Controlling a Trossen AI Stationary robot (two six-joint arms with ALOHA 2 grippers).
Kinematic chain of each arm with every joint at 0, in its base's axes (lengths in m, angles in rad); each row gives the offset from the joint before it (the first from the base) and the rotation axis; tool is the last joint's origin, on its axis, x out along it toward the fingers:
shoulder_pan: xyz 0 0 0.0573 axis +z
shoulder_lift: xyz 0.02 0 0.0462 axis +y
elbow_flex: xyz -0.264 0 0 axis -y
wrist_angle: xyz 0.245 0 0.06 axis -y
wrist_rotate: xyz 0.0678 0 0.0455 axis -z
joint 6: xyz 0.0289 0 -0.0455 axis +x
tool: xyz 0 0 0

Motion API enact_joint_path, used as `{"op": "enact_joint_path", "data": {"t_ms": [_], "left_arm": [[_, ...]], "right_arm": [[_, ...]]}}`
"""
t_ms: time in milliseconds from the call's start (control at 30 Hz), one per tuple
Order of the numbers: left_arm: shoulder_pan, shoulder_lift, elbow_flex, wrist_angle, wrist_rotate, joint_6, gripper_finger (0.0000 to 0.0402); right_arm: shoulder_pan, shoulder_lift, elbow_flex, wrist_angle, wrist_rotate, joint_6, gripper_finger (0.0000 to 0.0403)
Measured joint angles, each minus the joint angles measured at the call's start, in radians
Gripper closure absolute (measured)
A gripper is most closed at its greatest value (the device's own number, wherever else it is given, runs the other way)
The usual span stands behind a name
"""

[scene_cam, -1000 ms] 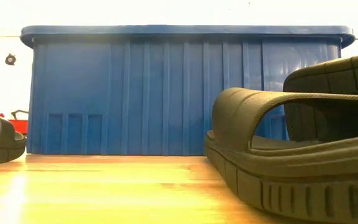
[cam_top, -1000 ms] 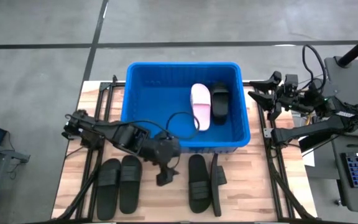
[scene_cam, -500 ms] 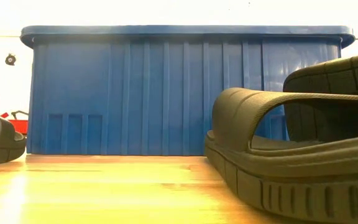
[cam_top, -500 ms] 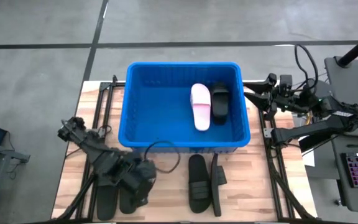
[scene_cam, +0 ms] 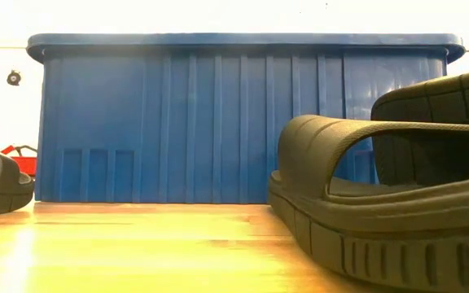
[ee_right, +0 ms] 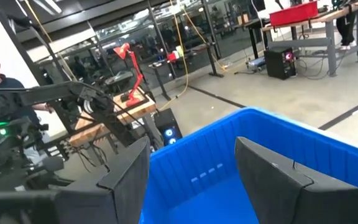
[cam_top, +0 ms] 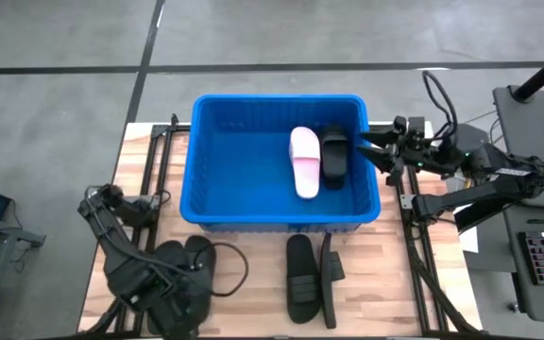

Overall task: Pick and place slides into bin
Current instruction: Put the black slide into the bin

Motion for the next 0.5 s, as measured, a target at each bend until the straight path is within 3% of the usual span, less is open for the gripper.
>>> {"op": "enact_joint_path", "data": {"t_ms": [500], "left_arm": [[-0.123, 0.000, -0.071, -0.034, -0.023, -0.021, 0.0093]], "right_arm": [[0.001, 0.031, 0.000, 0.010, -0.004, 0.053, 0.0177]]}}
